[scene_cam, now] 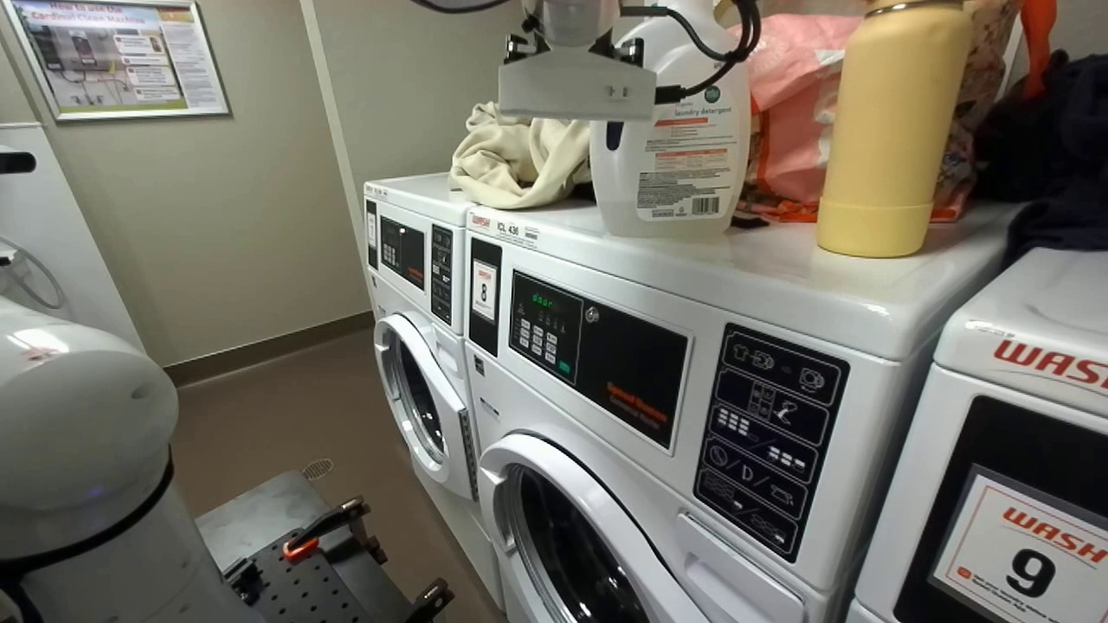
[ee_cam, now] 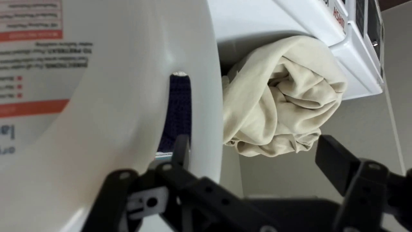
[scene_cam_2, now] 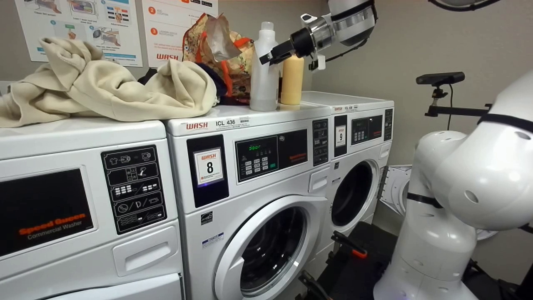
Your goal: Move the white bottle to the right
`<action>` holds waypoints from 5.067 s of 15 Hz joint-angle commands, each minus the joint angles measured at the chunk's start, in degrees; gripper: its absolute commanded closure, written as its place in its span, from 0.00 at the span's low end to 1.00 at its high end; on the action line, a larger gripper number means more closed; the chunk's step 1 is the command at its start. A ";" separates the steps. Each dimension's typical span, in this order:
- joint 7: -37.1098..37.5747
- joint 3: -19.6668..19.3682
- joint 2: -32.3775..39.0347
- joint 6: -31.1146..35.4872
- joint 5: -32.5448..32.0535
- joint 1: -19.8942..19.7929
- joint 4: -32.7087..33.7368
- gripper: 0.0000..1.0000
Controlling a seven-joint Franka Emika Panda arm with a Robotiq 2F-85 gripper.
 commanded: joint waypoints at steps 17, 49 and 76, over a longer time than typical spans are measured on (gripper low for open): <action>-3.59 14.80 4.87 -6.10 8.66 -18.88 -0.34 0.95; 39.69 12.22 2.21 16.56 -24.90 -25.56 -3.08 0.95; 15.77 -5.42 14.38 3.33 -24.70 -15.39 12.35 0.02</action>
